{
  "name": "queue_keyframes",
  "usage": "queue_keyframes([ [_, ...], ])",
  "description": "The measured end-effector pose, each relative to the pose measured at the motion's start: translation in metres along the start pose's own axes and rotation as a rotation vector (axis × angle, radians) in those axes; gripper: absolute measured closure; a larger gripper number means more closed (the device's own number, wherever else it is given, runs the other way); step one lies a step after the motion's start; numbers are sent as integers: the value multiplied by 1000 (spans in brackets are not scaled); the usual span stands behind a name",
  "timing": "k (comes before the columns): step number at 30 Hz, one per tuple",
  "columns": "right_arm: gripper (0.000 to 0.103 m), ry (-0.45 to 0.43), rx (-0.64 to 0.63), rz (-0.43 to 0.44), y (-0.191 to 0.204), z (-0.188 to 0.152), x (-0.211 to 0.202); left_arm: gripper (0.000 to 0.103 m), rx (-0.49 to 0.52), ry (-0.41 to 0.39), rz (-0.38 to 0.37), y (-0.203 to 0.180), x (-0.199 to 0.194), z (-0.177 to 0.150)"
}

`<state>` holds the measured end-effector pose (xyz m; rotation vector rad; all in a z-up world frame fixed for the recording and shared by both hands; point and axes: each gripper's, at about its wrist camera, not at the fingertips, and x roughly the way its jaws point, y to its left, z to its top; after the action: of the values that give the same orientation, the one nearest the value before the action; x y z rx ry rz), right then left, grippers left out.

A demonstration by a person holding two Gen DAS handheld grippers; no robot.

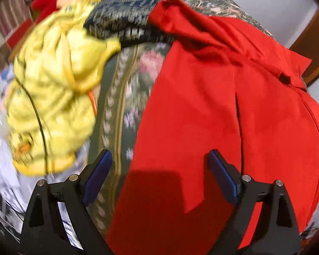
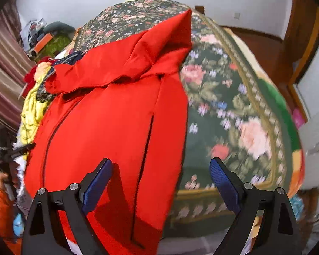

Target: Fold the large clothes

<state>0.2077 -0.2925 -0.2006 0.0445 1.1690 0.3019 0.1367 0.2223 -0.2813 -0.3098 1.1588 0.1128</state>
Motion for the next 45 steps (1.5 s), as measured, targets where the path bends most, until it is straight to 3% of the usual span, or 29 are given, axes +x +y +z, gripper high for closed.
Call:
queue_keyframes([
  [2, 15, 7, 13, 32, 0, -4, 2, 11, -41, 30, -53, 2, 7, -9],
  [4, 24, 18, 34, 85, 1, -8, 6, 11, -90, 50, -117, 3, 13, -13],
  [7, 36, 4, 49, 119, 4, -8, 6, 13, -113, 33, -136, -1, 13, -16],
  [9, 53, -3, 45, 144, 7, -8, 5, 26, -80, 17, -136, -9, 9, -16],
  [12, 71, -16, 11, 154, 17, -6, 2, 59, 4, -7, -131, -28, -1, -13],
  [14, 82, -24, -19, 159, 22, -4, 1, 88, 45, -17, -124, -37, -5, -8],
  [17, 87, -38, -54, 167, 31, 2, 0, 96, 76, -43, -118, -50, -11, -1],
  [27, 89, -172, -95, 167, 42, 48, -19, 97, 111, -220, -138, -66, -59, 54],
  [35, 89, -243, -81, 29, 28, 100, -9, 97, 65, -352, -97, -64, -69, 111],
  [38, 88, -222, -105, -52, 27, 112, 13, 97, 55, -326, -34, -62, -44, 121],
  [42, 87, -149, -124, -124, 19, 117, 49, 97, 47, -222, 4, -58, 2, 118],
  [43, 86, -122, -112, -122, 14, 117, 57, 97, 38, -190, 2, -56, 15, 115],
  [44, 74, -105, -99, -137, 10, 117, 62, 97, 32, -174, 2, -54, 22, 113],
  [45, 42, -93, -87, -172, 7, 116, 65, 97, 21, -153, -1, -51, 31, 111],
])
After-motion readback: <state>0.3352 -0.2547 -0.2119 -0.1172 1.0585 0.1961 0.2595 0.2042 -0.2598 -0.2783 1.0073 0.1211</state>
